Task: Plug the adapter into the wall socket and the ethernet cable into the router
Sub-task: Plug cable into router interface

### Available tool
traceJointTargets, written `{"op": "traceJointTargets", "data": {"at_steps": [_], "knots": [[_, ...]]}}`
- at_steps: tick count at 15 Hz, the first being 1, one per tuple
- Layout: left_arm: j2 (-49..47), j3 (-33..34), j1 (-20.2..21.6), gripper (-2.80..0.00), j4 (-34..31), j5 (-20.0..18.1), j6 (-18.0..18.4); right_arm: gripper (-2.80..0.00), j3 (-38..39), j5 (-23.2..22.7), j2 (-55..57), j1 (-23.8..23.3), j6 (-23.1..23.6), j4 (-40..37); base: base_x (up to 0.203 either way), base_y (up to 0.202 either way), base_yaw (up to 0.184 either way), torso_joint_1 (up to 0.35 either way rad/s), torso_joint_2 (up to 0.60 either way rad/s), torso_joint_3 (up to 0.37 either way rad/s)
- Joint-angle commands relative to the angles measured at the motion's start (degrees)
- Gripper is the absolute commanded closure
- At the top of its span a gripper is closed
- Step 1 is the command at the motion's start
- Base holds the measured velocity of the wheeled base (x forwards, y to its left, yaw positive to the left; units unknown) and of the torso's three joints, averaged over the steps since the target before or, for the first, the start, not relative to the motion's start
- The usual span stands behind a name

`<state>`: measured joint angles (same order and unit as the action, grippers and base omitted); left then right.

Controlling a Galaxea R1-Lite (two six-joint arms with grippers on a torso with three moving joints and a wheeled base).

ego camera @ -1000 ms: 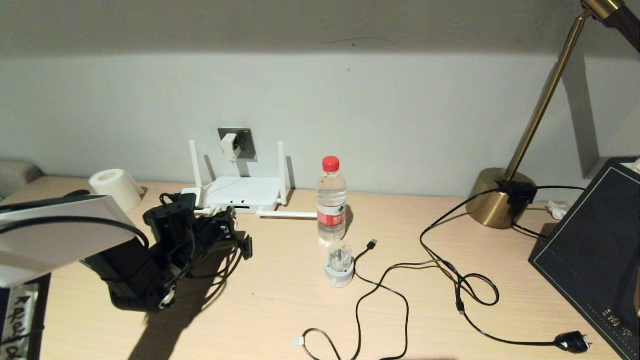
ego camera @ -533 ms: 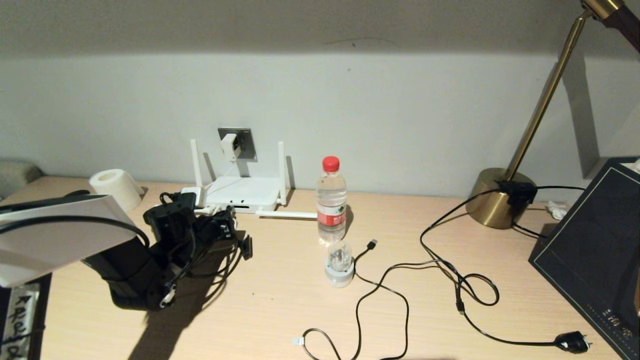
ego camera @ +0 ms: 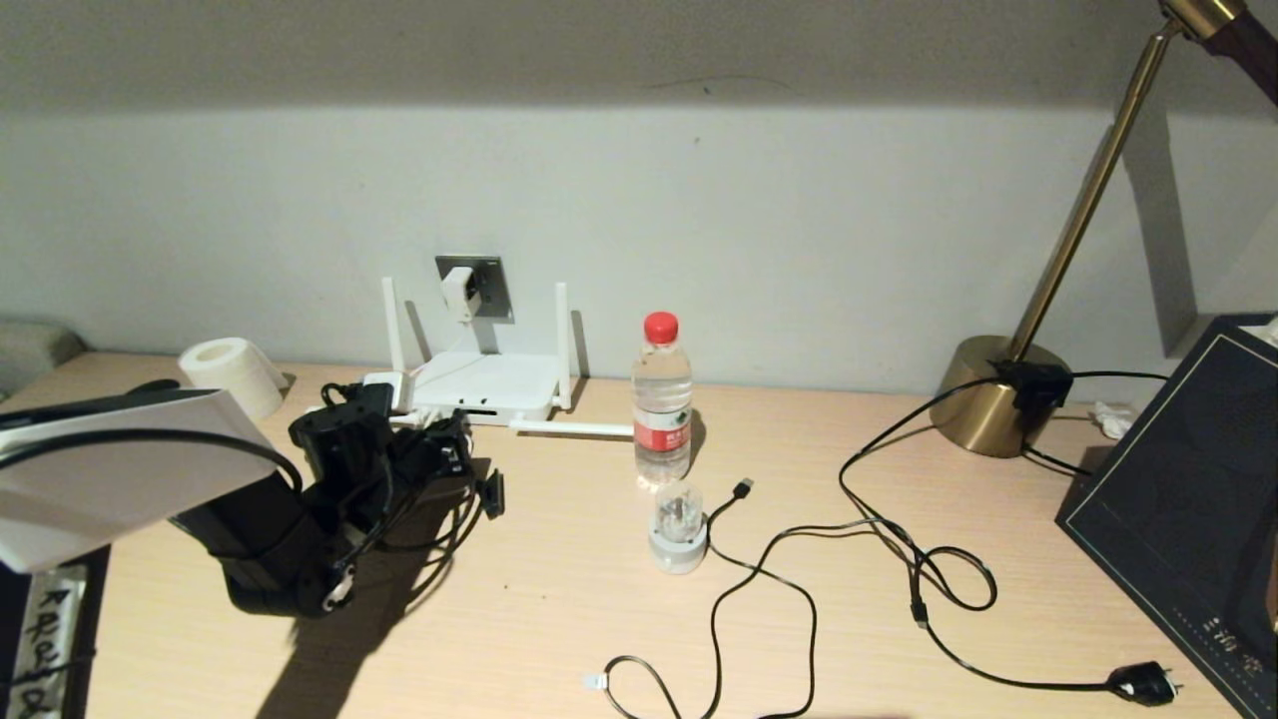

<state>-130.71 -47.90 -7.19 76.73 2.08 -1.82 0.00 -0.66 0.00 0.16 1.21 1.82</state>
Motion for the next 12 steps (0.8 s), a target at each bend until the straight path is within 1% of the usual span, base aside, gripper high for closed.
{"op": "traceJointTargets", "data": {"at_steps": [1,6,12], "knots": [[-0.43,-0.18,-0.01,0.00,0.44,0.02,-0.03,0.00,0.53,-0.04,0.00,0.02,0.02,0.03,0.000,0.000,0.000,0.000,0.00,0.000],[-1.22,-0.27,0.45,0.00,0.44,-2.29,-0.03,0.00,0.53,-0.04,0.00,0.02,0.02,0.03,0.000,0.000,0.000,0.000,0.00,0.000],[-1.66,-0.27,0.78,0.00,0.44,-3.32,-0.03,0.00,0.53,-0.04,0.00,0.02,0.02,0.03,0.000,0.000,0.000,0.000,0.00,0.000]]}}
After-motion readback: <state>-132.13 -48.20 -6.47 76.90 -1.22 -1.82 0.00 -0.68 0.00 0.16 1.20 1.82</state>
